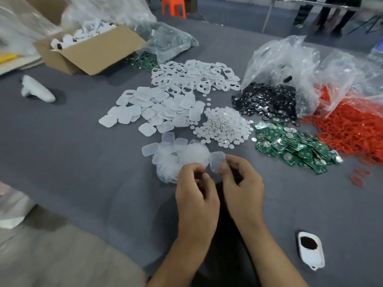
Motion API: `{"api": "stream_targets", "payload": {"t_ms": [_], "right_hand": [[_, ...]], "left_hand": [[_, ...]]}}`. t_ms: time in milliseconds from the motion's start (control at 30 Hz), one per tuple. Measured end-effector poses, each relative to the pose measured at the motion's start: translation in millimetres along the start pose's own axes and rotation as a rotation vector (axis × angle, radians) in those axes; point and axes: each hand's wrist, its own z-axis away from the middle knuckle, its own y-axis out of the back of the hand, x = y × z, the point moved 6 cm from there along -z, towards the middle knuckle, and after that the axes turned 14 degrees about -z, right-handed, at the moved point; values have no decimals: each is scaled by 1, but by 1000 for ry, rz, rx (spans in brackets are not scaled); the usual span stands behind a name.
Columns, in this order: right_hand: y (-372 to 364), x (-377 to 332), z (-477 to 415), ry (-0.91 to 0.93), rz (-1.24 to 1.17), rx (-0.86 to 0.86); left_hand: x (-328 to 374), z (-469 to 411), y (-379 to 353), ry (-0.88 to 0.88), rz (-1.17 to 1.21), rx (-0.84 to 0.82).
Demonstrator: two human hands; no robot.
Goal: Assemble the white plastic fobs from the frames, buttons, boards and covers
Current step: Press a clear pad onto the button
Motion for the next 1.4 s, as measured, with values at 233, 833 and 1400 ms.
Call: {"api": "stream_targets", "payload": {"t_ms": [233,833,1400], "right_hand": [[45,-16,28,-205,-327,-33],[170,-32,93,-284,-363,55],[216,-9,92,-264,94,231]], "left_hand": [[16,12,-6,-100,228,-262],[67,93,-54,115,419,-840],[63,114,-68,-446,-297,-764]]}}
